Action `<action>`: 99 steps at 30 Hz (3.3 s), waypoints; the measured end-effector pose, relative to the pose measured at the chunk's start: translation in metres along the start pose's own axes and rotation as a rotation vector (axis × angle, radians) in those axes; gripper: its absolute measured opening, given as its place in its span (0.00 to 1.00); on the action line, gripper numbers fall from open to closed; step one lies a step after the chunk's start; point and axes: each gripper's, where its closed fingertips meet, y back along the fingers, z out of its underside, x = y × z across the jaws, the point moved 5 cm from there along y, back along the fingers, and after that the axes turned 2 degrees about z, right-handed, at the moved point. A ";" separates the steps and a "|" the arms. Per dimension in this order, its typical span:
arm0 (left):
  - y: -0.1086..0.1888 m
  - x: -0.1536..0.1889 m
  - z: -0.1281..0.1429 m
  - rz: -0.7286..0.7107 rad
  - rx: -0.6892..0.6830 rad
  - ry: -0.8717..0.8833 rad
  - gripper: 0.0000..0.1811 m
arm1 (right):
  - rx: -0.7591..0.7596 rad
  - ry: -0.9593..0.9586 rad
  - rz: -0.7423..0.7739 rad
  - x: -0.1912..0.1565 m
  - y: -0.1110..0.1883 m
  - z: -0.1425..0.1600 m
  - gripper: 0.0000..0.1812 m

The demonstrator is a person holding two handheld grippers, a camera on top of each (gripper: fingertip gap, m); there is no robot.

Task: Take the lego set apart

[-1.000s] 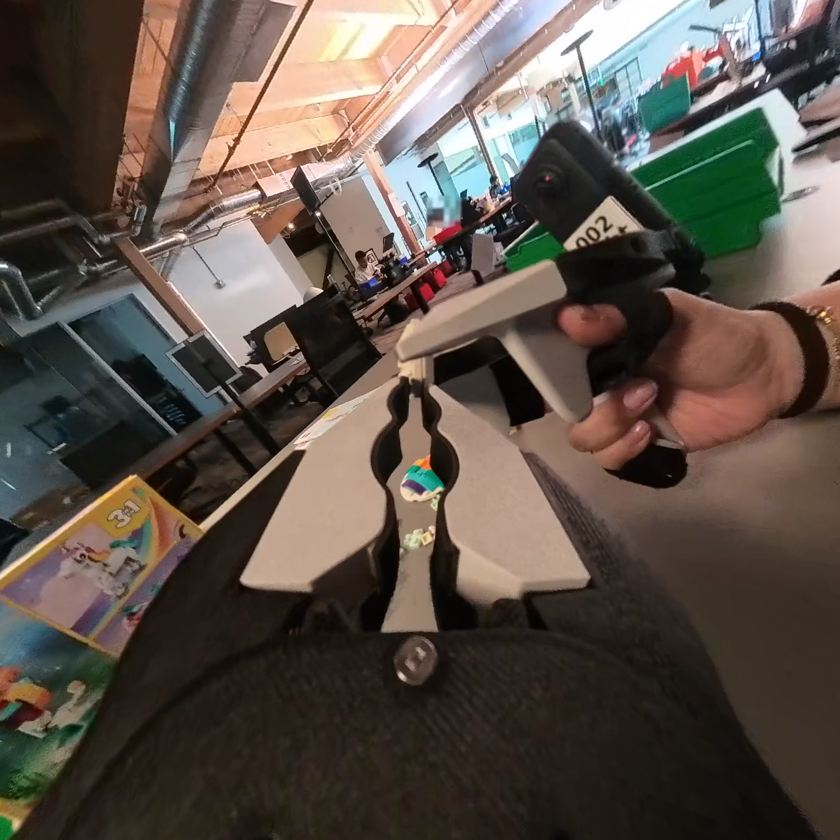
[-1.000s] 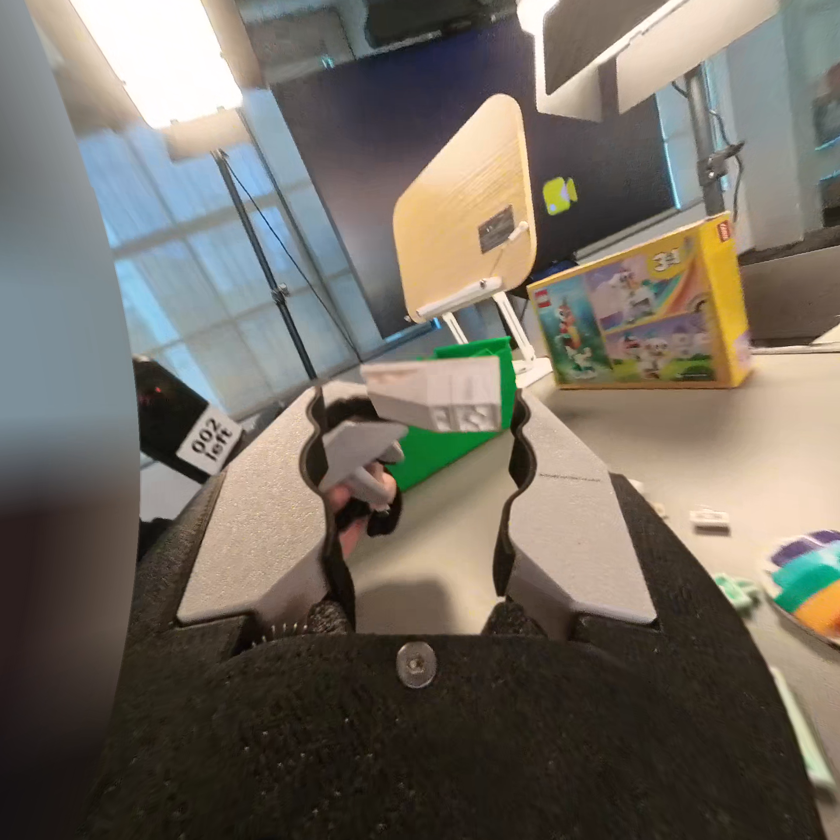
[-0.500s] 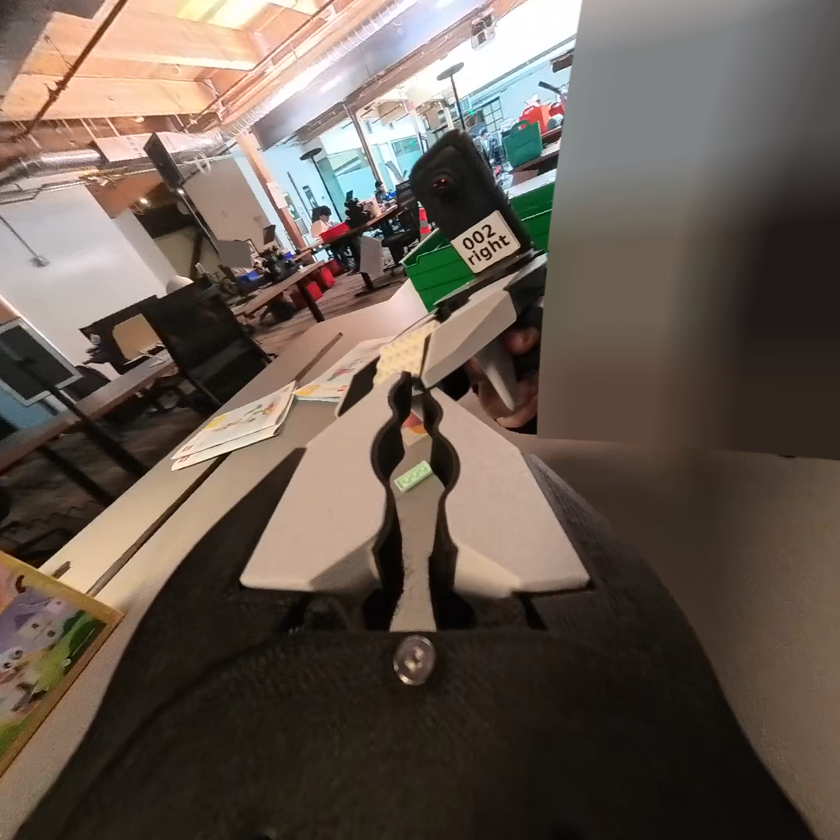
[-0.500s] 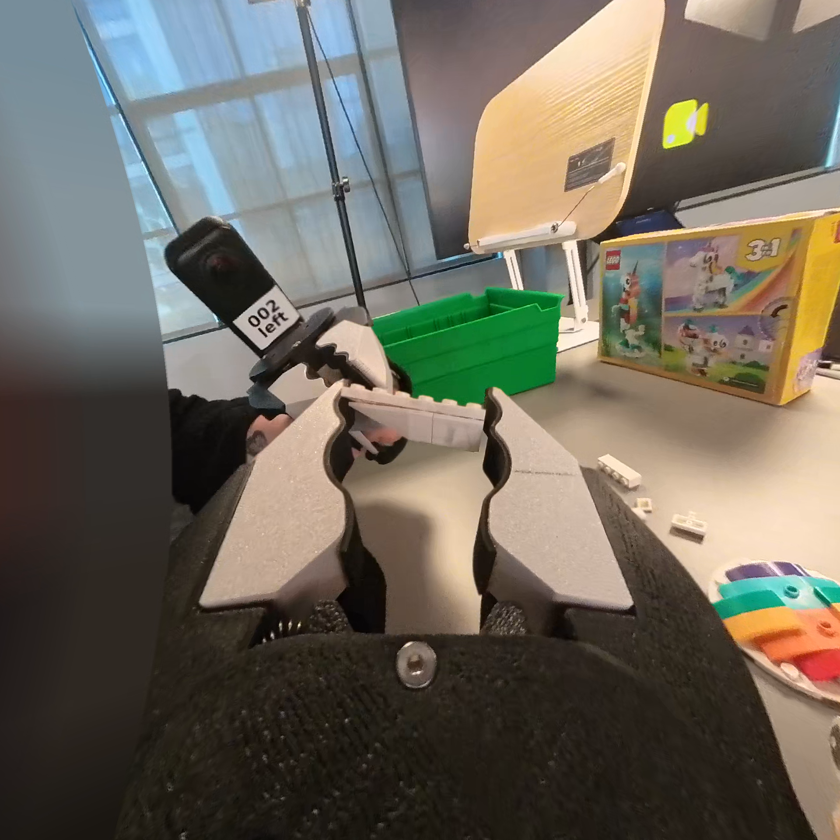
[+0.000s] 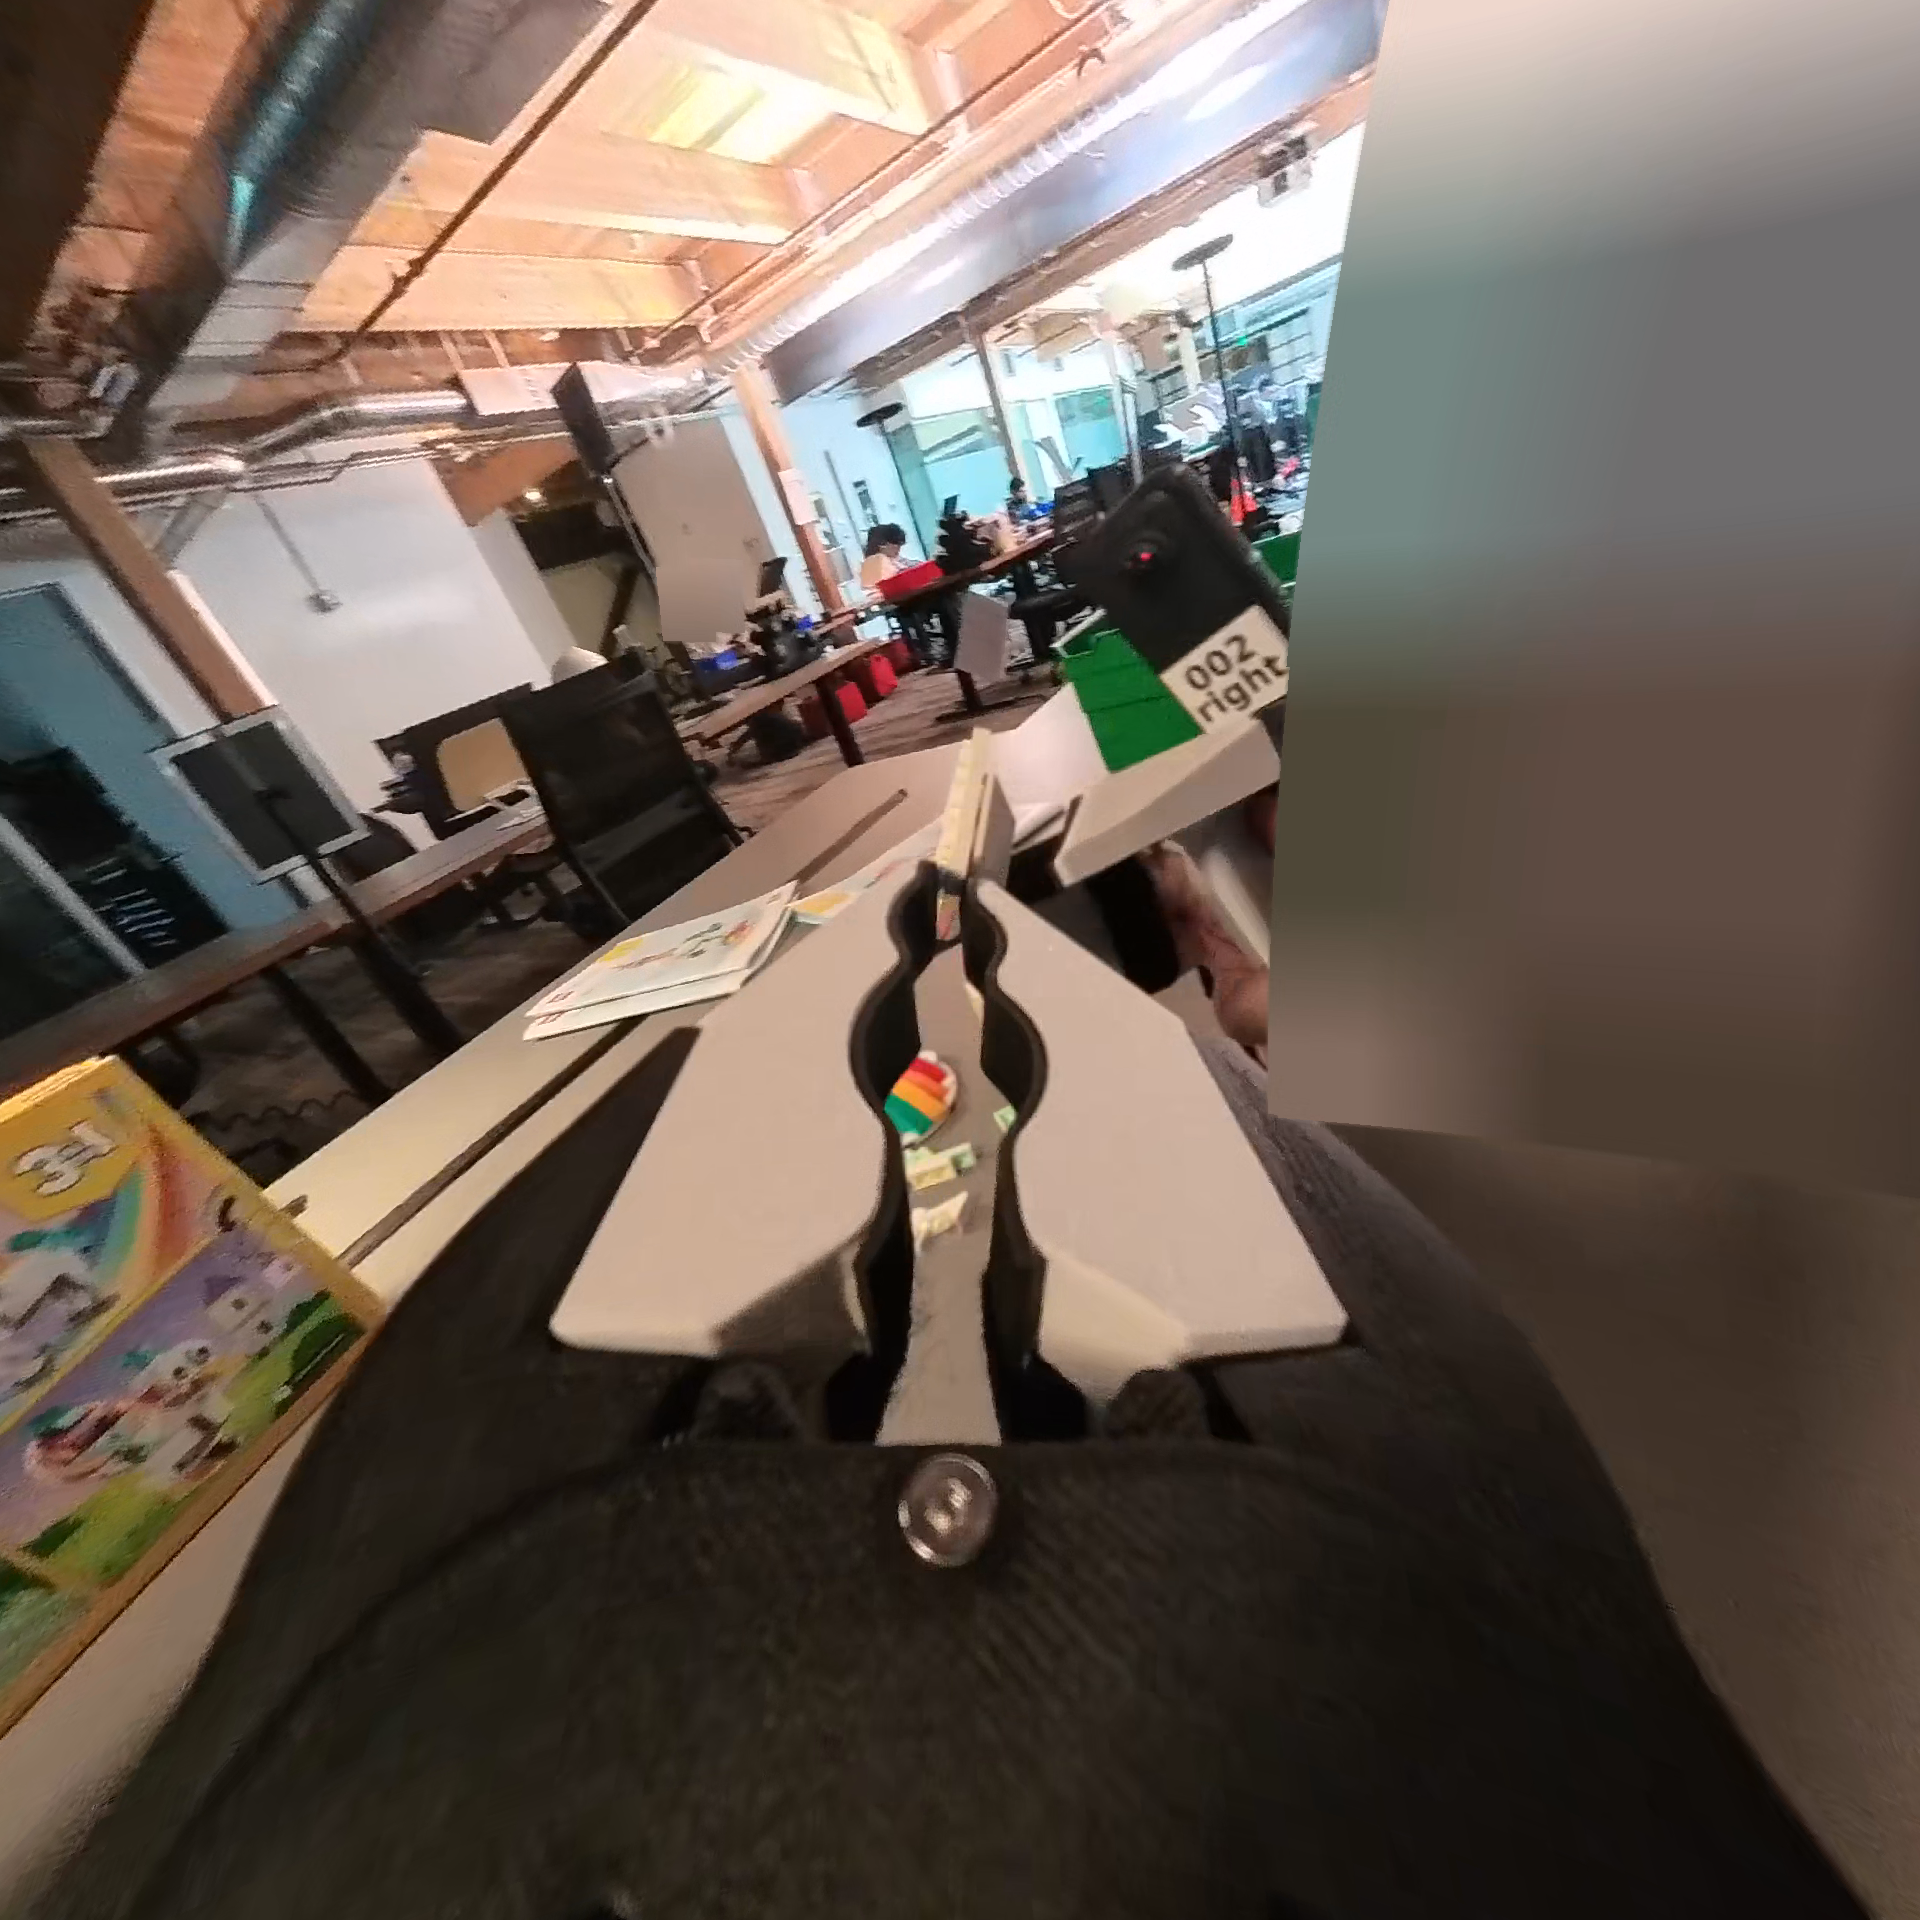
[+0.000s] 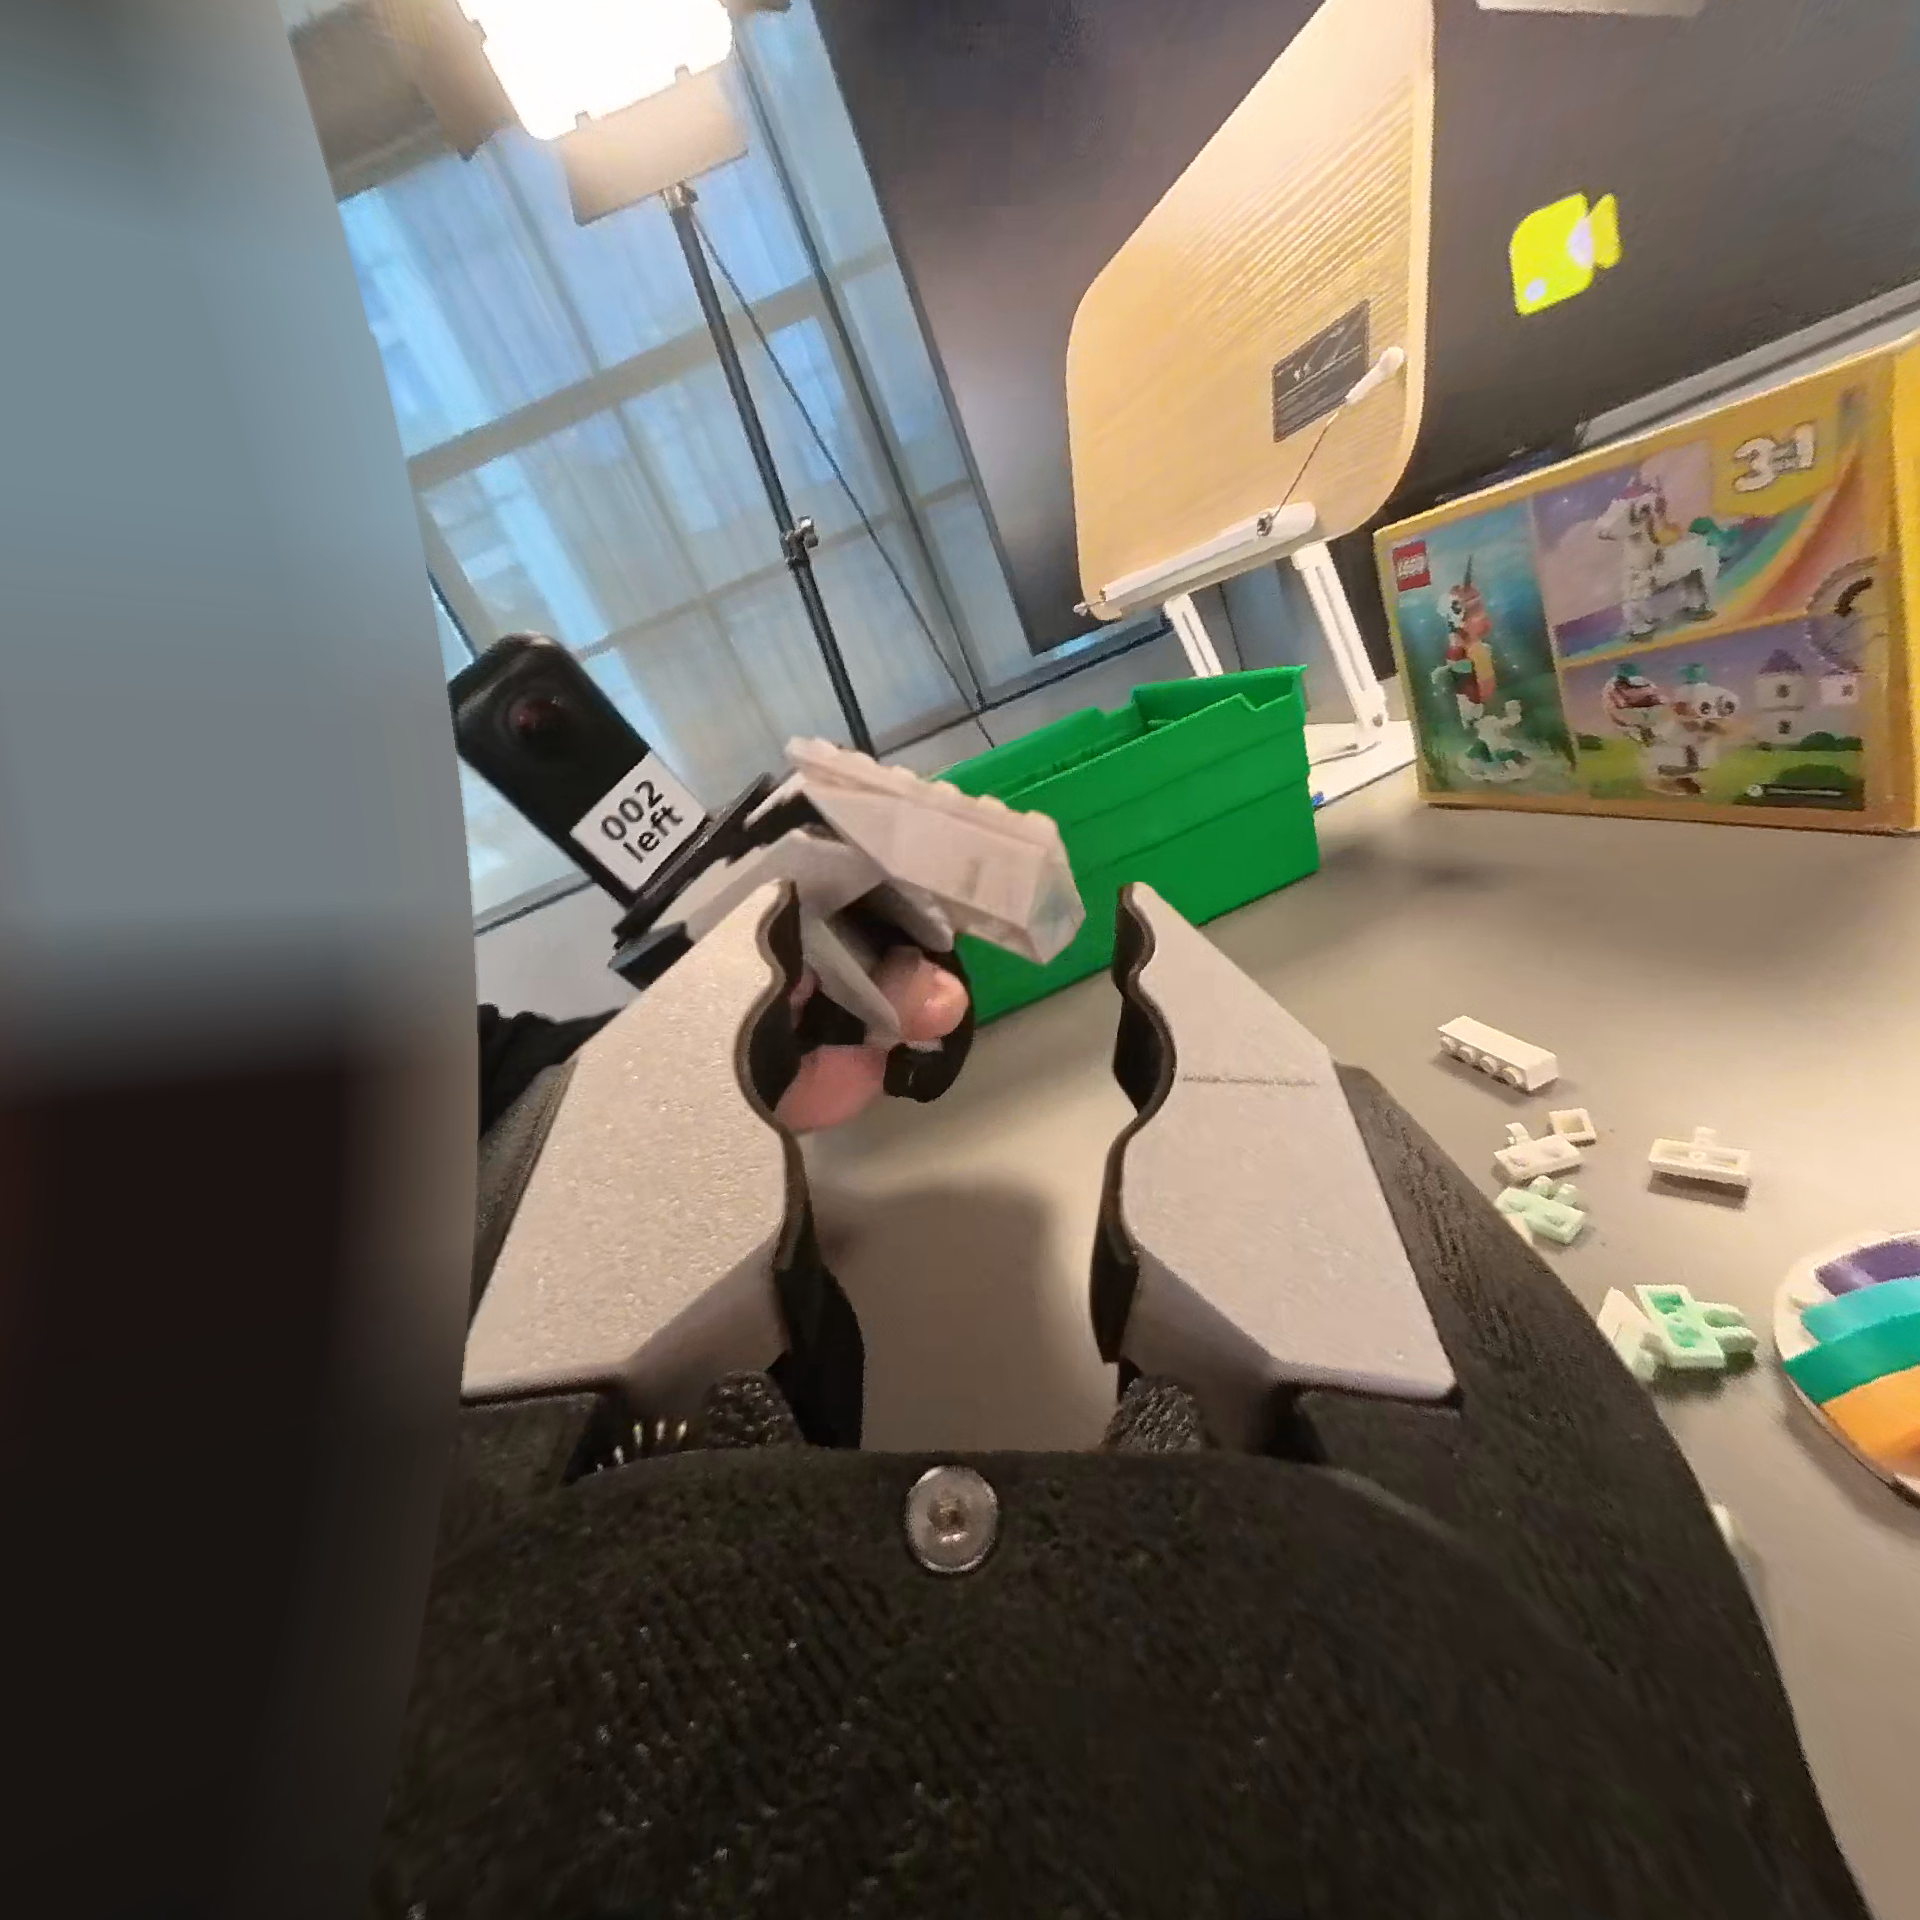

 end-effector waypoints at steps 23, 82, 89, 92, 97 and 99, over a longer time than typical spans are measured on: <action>-0.005 0.011 0.003 -0.074 -0.165 -0.339 0.02 | 0.017 -0.021 0.066 0.000 -0.002 -0.001 0.27; -0.002 0.011 0.007 0.007 -0.036 -0.094 0.16 | 0.108 -0.554 -0.138 0.009 -0.001 0.001 0.32; -0.005 0.021 0.007 0.005 -0.050 -0.121 0.10 | 0.061 -0.670 -0.196 0.002 -0.014 0.017 0.33; -0.005 0.019 0.009 0.011 -0.066 -0.127 0.03 | 0.057 -0.686 -0.203 0.003 -0.014 0.019 0.33; -0.004 0.018 0.009 0.044 -0.055 -0.079 0.03 | 0.044 -0.673 -0.202 0.003 -0.014 0.021 0.33; -0.005 0.018 0.010 0.045 -0.061 -0.071 0.03 | 0.038 -0.662 -0.192 0.003 -0.014 0.021 0.32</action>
